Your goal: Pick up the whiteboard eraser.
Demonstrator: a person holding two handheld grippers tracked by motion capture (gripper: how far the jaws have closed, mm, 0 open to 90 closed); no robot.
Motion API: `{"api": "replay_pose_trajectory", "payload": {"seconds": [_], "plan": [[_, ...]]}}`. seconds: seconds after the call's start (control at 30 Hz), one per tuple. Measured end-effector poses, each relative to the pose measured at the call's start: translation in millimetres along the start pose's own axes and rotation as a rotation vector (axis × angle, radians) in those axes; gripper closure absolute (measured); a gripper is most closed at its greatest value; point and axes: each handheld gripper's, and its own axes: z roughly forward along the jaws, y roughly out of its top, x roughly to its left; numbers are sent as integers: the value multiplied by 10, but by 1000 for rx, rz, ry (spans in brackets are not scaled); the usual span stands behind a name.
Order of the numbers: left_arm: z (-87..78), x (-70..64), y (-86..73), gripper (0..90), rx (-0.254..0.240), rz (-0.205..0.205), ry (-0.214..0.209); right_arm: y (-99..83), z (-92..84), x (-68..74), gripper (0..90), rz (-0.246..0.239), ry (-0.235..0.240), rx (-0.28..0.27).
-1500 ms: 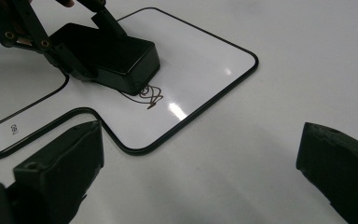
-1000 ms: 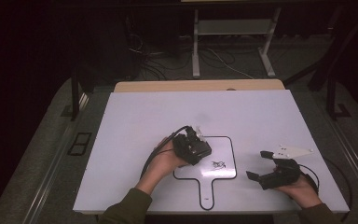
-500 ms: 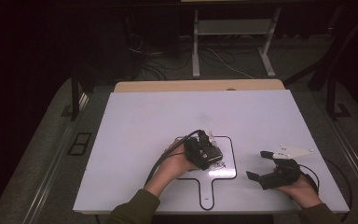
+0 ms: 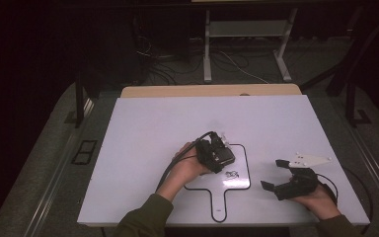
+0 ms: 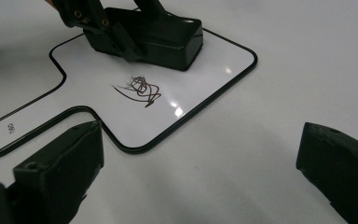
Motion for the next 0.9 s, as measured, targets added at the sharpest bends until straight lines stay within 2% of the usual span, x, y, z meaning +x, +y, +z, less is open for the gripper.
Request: {"api": "replay_pose_trajectory", "payload": {"seconds": [0.03,0.13,0.17,0.23,0.3,0.43,0.47,0.53,0.6,0.67,0.77,0.9], "plan": [[10,-26,21,389,-3,0,-8,0,-1,2,0,1,1,1],[49,-123,121,389,-8,42,-26,-1,-7,6,0,-1,1,-1],[54,-151,144,389,-2,40,-28,-1,-9,7,0,0,1,0],[62,-144,174,389,7,51,-22,-2,-13,2,0,0,-1,-3],[73,-91,182,390,4,46,-17,-3,-16,-1,0,0,-2,-6],[86,-3,168,389,-5,9,-4,-6,-23,-3,0,1,-2,-5],[83,13,169,389,1,20,-5,-6,-24,-4,0,1,-3,-5],[82,-14,178,389,2,30,1,-7,-22,-7,0,2,-2,-5],[88,-63,192,389,-2,29,-29,-6,-17,-8,0,1,-2,-4],[94,-120,220,389,-6,52,-31,-6,-15,-5,0,0,-1,-4],[106,-196,254,389,-9,61,-42,-6,-19,-1,0,0,-2,-4],[109,-150,238,389,-13,43,-52,-7,-21,-1,0,0,-2,-4]]}}
